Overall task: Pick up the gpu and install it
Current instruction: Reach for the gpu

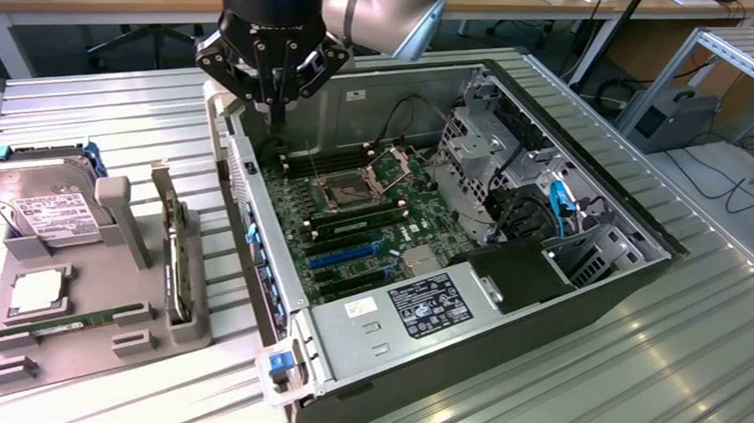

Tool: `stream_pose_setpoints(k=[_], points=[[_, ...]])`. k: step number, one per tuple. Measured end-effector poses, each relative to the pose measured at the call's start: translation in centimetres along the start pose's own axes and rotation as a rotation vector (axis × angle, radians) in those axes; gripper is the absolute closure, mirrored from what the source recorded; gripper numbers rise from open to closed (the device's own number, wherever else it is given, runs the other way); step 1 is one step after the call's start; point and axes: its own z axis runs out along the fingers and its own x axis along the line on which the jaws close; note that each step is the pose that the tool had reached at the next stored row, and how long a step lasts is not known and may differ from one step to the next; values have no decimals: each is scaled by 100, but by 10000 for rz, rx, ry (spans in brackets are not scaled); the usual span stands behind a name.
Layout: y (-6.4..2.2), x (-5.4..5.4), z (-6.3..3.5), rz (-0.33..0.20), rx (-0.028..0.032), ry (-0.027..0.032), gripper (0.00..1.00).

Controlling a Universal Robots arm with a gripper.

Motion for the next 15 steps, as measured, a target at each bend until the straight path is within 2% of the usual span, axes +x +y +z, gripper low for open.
stream_pose_setpoints(k=[15], points=[[-4, 54, -1, 1, -1, -1, 89]])
